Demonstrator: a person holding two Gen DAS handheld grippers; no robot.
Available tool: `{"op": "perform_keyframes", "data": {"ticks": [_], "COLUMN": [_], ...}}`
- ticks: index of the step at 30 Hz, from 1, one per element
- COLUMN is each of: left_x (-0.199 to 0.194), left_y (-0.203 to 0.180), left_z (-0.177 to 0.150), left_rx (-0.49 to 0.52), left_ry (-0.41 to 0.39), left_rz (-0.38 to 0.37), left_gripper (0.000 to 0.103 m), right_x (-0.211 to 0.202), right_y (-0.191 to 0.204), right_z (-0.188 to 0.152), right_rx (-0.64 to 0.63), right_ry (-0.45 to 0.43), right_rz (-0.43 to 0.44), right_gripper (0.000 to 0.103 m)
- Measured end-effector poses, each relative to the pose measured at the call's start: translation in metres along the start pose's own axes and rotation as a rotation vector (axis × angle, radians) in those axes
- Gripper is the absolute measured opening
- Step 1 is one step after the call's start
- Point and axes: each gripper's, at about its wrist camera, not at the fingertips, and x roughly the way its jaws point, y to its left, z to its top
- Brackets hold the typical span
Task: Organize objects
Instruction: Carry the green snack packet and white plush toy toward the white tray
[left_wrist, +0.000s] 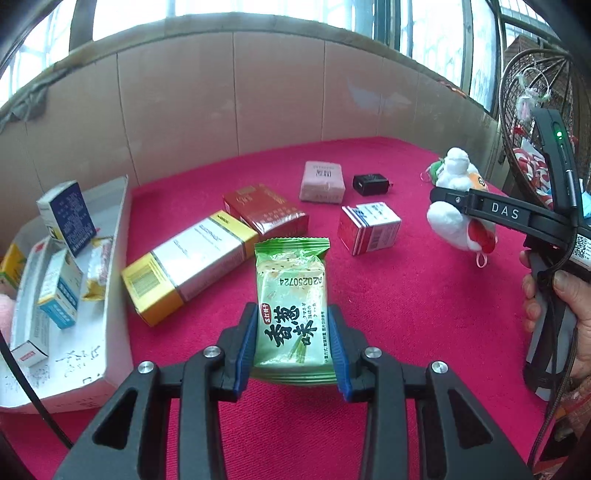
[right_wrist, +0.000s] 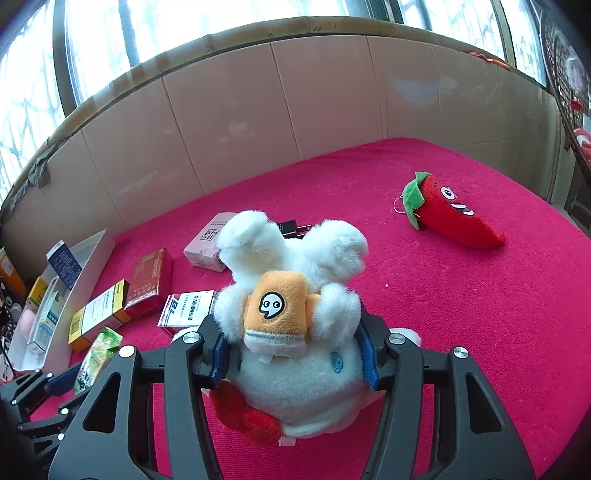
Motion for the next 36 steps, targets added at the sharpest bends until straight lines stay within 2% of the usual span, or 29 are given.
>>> {"op": "perform_keyframes", "data": {"ticks": [9, 17, 23, 36], "left_x": [-0.024, -0.031, -0.034, -0.043], "left_y": [0.008, 0.009, 0.007, 0.013], "left_z": [0.0, 0.0, -0.001, -0.003], "left_rx": [-0.037, -0.051, -0.038, -0.07], "left_ry": [-0.132, -0.174, -0.195, -0.236], "left_rz": [0.083, 0.089, 0.086, 0.083], "left_gripper": [0.036, 0.036, 0.036, 0.036], "right_x": [-0.021, -0.031, -0.034, -0.04], "right_y": [0.005, 0.021, 0.031, 0.067], "right_z": [-0.003, -0.006, -0.009, -0.025], "right_rx": [-0.023, -0.091, -0.136, -0.245], "right_ry": [-0.104, -0.159, -0.17, -0.152], "right_rz": [-0.043, -0.073, -0.081, -0.042], "right_gripper": [0.055, 0.055, 0.055, 0.055]}}
